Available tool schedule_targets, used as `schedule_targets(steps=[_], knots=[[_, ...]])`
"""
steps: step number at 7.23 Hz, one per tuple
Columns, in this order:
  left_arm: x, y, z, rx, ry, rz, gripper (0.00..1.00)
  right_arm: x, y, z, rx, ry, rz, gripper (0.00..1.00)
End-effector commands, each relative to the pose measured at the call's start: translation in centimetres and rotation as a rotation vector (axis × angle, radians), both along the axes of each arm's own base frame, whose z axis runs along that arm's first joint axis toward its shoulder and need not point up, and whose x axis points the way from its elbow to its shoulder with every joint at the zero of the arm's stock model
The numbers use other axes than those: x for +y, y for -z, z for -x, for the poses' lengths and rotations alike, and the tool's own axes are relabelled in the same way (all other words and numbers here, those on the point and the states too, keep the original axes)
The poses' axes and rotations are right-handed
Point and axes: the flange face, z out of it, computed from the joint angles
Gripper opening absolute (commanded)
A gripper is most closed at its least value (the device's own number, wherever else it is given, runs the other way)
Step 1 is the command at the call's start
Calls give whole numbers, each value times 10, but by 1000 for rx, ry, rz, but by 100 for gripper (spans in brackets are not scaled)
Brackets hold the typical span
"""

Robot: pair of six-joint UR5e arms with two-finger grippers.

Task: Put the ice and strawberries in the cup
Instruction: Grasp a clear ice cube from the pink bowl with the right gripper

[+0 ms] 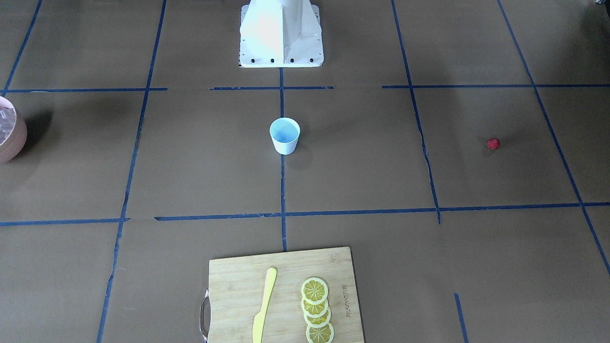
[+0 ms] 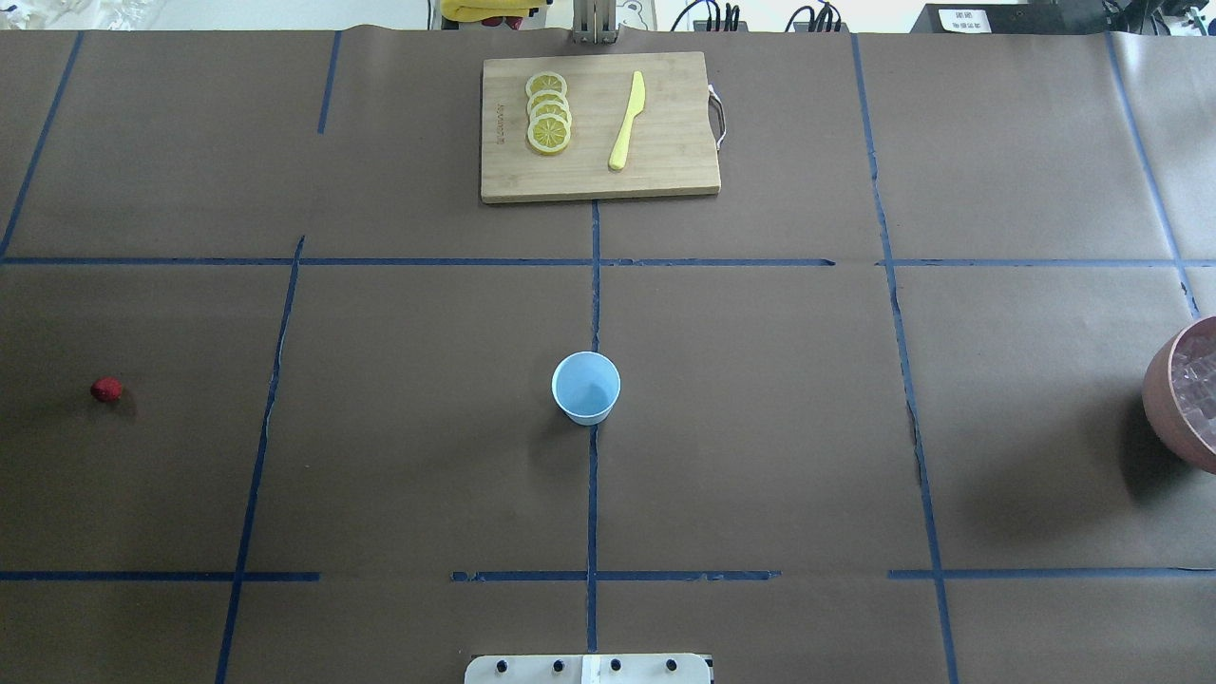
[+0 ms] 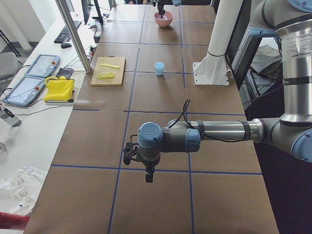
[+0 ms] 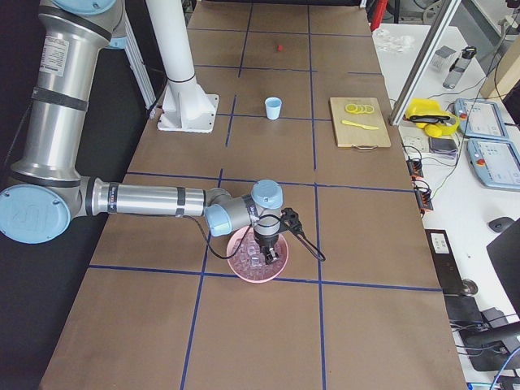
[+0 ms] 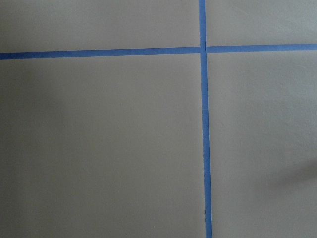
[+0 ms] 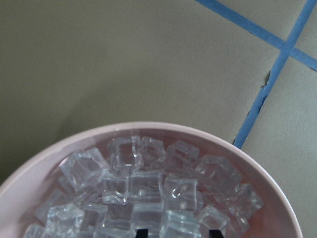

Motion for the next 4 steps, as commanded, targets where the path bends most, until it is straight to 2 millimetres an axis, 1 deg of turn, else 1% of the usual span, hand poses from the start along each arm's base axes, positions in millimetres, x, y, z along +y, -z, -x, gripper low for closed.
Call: schedule_targets(steps=[1,2,3,4], knots=[[0,1,0,1,0,-2,100,4,-2,-2,2,2,3,22],[0,2,0,1,0,-3,100,2,0,-1,0,3,-2,2],[0,2,0,1,0,-3,100,-1,3,0,-3,2,-7,0],[0,2,0,1,0,-3,100,-8,12,-6,-21,-16,-18,0]])
